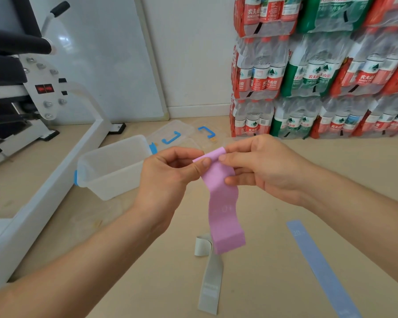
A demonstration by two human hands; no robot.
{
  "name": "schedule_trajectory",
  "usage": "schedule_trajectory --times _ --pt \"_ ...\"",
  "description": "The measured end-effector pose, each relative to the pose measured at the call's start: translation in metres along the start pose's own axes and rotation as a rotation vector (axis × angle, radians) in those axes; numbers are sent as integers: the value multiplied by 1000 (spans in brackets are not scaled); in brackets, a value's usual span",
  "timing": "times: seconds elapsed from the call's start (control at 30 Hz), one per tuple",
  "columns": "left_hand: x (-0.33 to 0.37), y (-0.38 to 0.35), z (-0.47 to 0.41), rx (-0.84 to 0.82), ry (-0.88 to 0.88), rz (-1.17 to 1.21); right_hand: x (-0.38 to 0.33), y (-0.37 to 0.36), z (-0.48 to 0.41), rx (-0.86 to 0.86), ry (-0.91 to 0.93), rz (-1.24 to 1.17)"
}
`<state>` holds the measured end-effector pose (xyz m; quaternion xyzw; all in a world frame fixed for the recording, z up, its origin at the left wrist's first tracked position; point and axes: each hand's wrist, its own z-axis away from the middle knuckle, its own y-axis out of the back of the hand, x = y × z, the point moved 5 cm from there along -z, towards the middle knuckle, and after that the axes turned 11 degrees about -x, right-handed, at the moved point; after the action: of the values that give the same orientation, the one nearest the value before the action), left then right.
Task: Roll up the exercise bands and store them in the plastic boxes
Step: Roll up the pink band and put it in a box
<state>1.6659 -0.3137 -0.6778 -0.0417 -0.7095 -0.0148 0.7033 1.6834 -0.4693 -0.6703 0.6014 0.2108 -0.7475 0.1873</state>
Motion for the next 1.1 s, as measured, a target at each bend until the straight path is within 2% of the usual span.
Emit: schedule_trajectory --times 0.43,0.77,1.1 --pt "0 -7 -1 -104 -24 -11 2 3 0 4 2 28" --pt "3 -6 0 -152 157 -17 0 5 2 35 19 -3" --pt "5 -5 -2 -111 90 -34 0 3 3 -23 -6 -73"
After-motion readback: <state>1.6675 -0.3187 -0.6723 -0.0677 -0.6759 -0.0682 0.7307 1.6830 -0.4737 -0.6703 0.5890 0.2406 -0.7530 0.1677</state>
